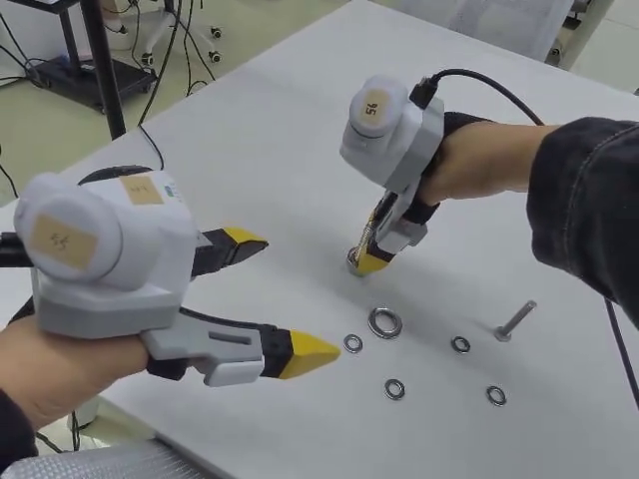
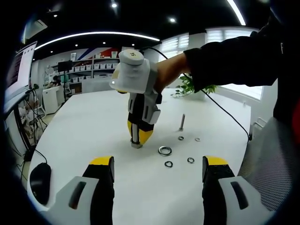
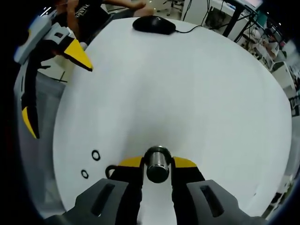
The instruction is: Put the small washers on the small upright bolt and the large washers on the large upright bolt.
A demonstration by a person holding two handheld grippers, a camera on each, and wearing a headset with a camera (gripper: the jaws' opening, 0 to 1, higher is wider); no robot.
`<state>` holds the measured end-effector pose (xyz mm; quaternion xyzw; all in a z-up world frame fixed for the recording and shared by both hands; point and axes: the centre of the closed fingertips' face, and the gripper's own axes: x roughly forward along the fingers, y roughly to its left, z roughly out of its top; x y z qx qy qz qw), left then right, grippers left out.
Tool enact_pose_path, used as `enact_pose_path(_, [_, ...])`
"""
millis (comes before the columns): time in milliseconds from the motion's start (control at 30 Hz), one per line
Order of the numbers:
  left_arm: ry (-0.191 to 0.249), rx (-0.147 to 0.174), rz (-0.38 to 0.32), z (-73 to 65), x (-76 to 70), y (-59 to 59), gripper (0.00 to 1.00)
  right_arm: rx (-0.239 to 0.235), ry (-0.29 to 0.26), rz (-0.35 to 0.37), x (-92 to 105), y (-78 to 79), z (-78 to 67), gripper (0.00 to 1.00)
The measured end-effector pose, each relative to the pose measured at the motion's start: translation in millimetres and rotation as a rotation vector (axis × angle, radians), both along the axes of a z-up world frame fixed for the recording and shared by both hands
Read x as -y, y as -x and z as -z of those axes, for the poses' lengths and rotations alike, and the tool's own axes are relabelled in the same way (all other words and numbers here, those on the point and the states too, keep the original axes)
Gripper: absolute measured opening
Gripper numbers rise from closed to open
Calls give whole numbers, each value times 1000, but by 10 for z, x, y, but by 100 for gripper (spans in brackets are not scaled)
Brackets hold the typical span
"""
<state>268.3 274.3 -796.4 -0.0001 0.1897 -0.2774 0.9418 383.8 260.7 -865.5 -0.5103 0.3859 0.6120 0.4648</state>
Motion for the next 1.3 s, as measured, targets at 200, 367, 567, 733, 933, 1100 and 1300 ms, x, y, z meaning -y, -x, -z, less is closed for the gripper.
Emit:
enact_pose_path(200, [1,-1,-2,3,-10,4,76,-3,2,7,13,6,-10,23])
enact_pose_path(367, [2,-1,-4,0,-15,6,76,2,14,4,49,8,-16,23])
enact_pose_path(567, [1,-3,-1,6,-8,5,76,6,26,4,106,8,-27,23])
enact_pose_path(733, [1,-3,2,9,-2,10,76,5,32,10,133,-23,-30,23])
enact_pose_path(933, [2,-3,2,8,-4,6,76,9,47,8,186,-30,-27,23])
enact_pose_path(1100, [1,-6,7,21,9,8,75,12,53,7,196,-43,-26,23])
enact_pose_path(1300, [2,-5,6,16,1,7,75,30,68,-23,213,-72,11,24])
